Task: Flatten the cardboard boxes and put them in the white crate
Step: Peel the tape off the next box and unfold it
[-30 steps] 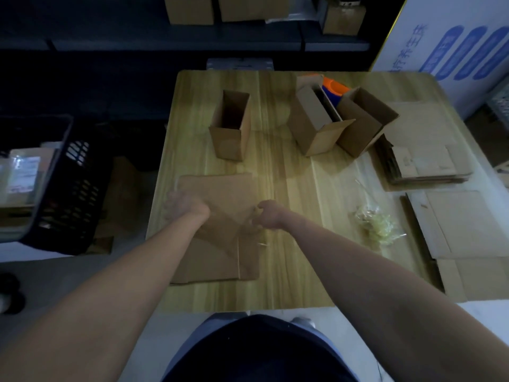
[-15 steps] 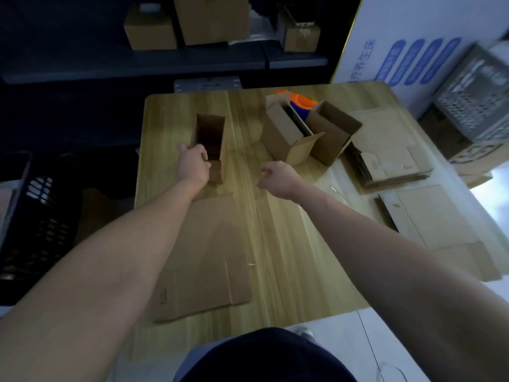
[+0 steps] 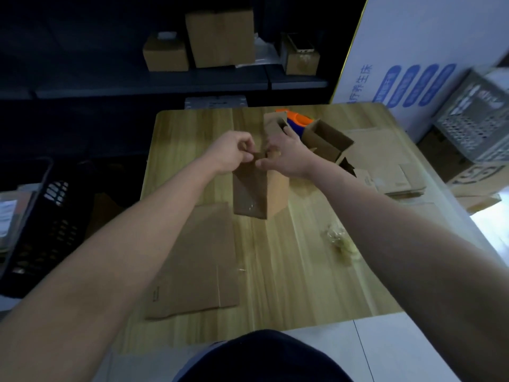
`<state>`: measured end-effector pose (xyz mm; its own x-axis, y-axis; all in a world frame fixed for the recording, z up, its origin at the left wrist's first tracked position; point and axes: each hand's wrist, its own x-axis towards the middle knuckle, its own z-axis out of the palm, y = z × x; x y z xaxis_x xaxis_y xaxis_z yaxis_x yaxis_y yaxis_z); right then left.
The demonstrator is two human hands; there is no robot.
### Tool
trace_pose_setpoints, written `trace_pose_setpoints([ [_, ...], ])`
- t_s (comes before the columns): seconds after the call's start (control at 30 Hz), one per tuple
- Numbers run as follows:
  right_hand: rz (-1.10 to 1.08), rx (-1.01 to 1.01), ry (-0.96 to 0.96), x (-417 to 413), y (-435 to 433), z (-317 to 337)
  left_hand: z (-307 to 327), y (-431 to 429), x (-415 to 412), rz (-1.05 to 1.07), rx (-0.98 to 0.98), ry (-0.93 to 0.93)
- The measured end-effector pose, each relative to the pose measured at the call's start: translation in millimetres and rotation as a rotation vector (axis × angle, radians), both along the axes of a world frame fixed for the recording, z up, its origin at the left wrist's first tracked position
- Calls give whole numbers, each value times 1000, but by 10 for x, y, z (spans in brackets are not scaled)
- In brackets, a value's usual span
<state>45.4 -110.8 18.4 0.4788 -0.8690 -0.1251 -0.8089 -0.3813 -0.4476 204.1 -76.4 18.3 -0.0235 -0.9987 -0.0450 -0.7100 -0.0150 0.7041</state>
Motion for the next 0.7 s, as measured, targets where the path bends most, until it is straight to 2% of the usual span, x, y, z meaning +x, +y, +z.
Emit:
trace_pose_setpoints([
  [0.13,-62,280,-193,-306,121,12,-24,97,-238,55,-25,185],
  [0.23,-231,460,-298,-578,149,-185,-162,193,-354,145,0,106],
  [0.37,-394,646,-381,-876,185,-499,-434,385,-561,-11,221,14],
  [0.5,-408,633,-321,-1028,266,-771,-752,566,-764,-1,287,-151],
  [0.7,-351,503,-144,-1133,315,-855,-953,691,-1012,97,150,-206],
])
